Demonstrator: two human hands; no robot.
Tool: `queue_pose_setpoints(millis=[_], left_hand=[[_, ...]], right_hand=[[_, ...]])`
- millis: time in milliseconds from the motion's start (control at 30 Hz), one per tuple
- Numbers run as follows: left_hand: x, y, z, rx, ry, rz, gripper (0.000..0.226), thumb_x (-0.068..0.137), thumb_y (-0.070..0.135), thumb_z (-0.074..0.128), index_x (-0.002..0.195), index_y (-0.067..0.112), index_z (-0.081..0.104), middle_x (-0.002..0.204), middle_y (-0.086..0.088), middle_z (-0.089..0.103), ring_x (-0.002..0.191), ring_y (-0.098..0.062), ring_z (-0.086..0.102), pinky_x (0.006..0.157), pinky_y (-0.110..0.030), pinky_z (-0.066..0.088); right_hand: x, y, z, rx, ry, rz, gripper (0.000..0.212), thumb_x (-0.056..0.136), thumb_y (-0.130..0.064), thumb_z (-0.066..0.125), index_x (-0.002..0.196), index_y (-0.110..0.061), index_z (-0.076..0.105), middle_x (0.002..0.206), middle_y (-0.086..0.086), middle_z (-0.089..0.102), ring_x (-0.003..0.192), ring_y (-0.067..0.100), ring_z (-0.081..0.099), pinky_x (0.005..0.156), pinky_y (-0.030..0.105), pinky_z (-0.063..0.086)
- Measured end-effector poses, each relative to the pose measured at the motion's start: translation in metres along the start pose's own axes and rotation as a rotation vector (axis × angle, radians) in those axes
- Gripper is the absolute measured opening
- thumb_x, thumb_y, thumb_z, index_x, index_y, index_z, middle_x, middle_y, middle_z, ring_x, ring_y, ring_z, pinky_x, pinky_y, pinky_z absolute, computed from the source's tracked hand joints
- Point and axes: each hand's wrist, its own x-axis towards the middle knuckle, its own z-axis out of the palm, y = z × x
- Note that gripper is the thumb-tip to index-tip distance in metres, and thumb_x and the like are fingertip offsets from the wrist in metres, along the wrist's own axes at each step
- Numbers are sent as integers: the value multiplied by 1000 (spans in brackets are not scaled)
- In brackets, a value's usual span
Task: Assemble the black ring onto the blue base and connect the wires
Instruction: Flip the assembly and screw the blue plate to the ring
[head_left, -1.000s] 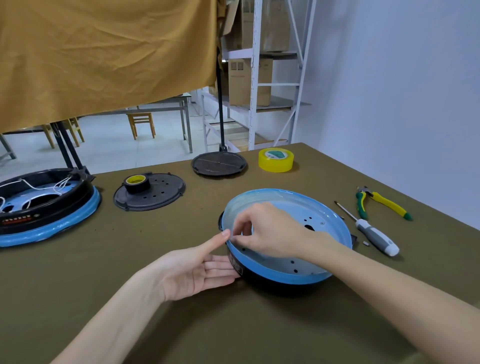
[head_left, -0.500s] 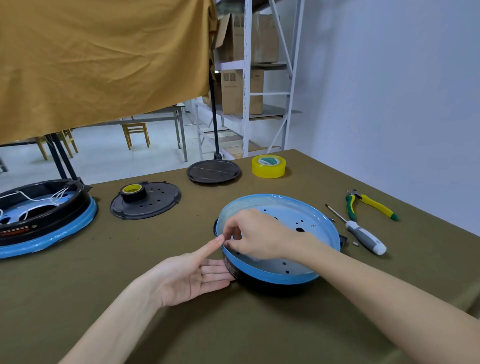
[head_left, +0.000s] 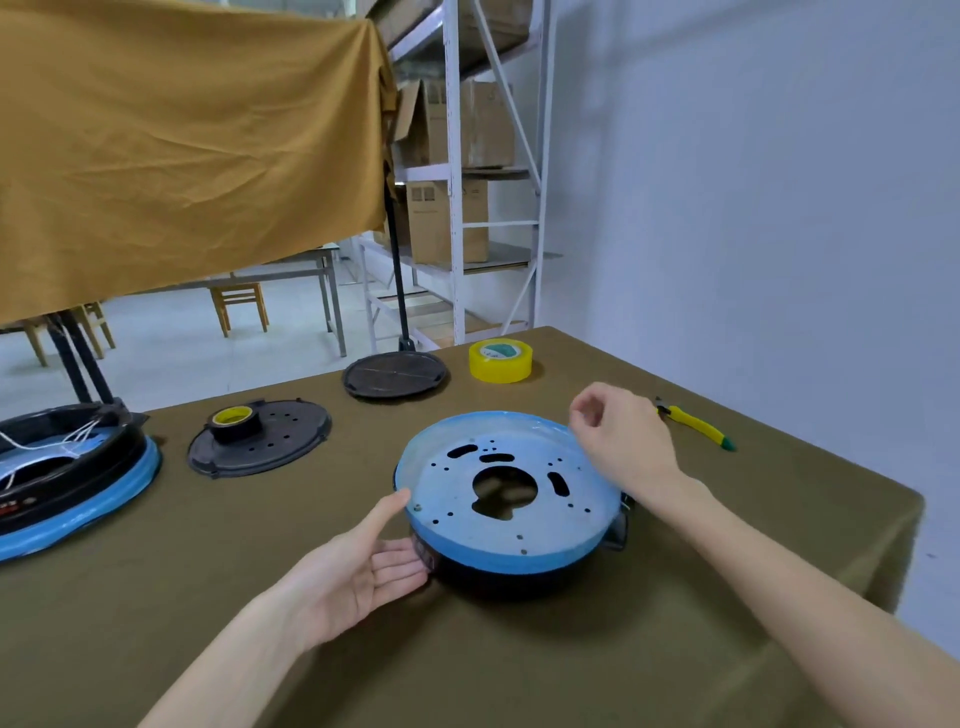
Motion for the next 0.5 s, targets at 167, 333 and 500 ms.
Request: queue_pose_setpoints(millis=[167,333,500], left_hand=[[0,0,1,12,4,5,91,61,49,90,122,-10,58,105,-26,77,95,-32,78,66,-35,65],[-1,1,1,16,-15,-3,88,65,49,88,123,-11,58,108,-26,76,97,-31,78,67,-35,66],[-3,0,0,13,-32,5,87,66,49,87,123,-11,58,110,-26,76,99,-31,78,72,-37,66]], right_hand=[[-2,70,-13,-520,-137,318,39,98,-35,57,129,-12,52,132,18,56,124,38,55,100,43,43],[-19,93,-4,-718,-293,263,28,104,-36,47,120,-14,55,127,10,62,115,31,62,80,36,40],[-16,75,-18,-375,-10,201,22,101,-27,58,114,-10,58,115,12,56,88,33,61,65,36,41]])
